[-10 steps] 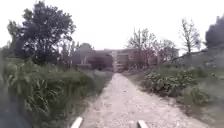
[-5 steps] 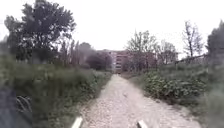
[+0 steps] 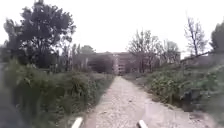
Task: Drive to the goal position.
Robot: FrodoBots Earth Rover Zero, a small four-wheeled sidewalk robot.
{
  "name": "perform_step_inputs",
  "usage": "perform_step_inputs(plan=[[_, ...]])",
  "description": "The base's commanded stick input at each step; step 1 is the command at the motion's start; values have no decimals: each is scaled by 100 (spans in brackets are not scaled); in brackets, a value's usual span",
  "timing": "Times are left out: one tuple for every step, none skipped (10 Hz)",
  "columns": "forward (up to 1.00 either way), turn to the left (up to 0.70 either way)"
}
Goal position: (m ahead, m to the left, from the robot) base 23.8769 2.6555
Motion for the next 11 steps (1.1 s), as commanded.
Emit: perform_step_inputs(plan=[[70,-35],[70,-32],[70,0],[70,0],[70,0],[70,0],[70,-1],[70,-8],[70,-18],[70,-27],[70,0]])
